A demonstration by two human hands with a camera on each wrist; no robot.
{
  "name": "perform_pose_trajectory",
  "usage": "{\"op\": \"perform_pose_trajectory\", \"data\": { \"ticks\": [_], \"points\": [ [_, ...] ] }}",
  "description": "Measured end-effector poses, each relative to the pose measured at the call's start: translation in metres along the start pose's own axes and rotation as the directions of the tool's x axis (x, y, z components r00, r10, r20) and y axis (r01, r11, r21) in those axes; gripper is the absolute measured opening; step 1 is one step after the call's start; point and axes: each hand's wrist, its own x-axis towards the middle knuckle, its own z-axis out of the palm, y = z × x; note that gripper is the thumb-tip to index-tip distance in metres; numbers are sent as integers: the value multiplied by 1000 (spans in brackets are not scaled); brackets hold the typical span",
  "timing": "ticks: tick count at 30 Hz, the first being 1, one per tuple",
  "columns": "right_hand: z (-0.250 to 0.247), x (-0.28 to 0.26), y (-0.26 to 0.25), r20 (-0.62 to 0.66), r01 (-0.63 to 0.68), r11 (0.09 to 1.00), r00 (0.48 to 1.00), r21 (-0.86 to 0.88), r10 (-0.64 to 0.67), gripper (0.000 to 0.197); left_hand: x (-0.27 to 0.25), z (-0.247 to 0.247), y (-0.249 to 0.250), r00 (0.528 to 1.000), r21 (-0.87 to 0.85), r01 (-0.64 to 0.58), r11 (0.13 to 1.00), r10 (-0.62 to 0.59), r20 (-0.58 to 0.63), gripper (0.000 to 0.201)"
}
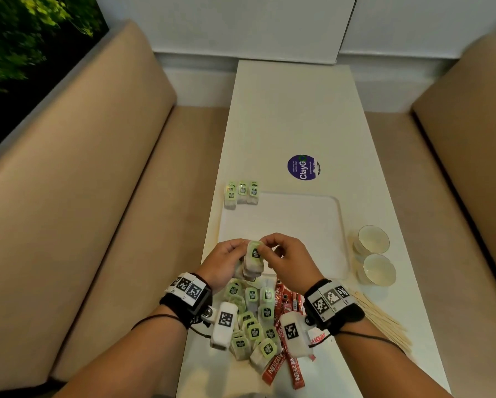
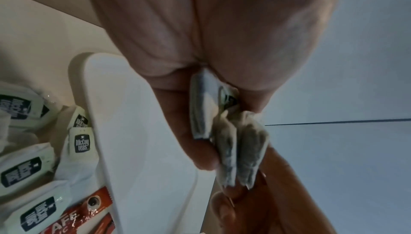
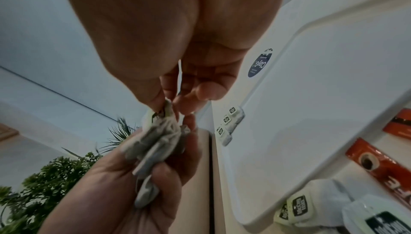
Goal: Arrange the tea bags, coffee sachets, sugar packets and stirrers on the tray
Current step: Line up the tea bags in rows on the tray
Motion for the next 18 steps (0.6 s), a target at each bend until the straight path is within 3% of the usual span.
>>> {"op": "perform_pose_trajectory", "data": {
  "ticks": [5,10,18],
  "points": [
    [8,5,1,-27,-5,1000,1000,15,6,10,6,-3,-1,998,-77,-3,997,-2,-66,28],
    [15,4,6,-21,-44,999,999,30,44,8,8,-5,-5,995,-45,-20,999,16,-99,33],
    [23,7,9,-47,-21,999,999,42,23,10,4,-5,-5,999,-81,9,997,-13,-51,35]
  ]
}}
